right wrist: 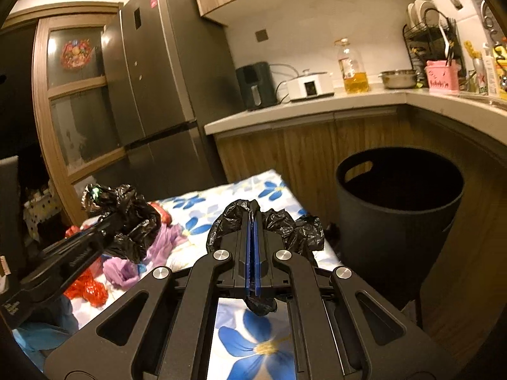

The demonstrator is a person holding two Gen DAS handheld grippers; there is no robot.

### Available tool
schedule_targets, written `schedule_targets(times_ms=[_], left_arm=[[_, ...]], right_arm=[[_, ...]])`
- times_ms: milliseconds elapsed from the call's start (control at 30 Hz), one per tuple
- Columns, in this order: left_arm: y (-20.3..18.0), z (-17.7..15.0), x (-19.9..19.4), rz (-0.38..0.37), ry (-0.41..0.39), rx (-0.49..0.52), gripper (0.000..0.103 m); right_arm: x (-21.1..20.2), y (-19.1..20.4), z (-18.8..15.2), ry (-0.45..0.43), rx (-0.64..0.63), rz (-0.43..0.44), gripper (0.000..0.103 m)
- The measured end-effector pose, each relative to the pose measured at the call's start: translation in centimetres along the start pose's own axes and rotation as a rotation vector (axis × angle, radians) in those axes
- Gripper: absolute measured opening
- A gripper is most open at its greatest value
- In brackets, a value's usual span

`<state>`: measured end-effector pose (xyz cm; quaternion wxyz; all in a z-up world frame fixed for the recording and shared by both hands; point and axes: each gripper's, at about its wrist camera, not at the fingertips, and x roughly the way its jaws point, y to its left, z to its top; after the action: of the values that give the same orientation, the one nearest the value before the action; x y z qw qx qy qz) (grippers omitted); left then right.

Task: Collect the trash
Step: 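Carry both black bags over the bin and open both tools to drop them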

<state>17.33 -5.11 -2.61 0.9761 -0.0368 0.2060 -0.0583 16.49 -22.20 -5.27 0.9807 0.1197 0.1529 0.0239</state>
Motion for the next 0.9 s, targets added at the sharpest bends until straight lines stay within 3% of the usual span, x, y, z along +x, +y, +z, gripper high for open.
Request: schedule_targets(times_ms=[500, 900], left_arm=[[-10.8, 4.2, 0.9, -0.234, -0.052, 0.071, 0.011], [-18.8, 6.1, 4.1, -0.382, -0.053, 0.124, 0.011]], right_arm=[[-4.0, -6.5, 5.6, -0.145, 0.019, -0.175, 0.002], [-3.0, -11.5, 9.7, -0.195, 0.015, -0.265, 0.002]])
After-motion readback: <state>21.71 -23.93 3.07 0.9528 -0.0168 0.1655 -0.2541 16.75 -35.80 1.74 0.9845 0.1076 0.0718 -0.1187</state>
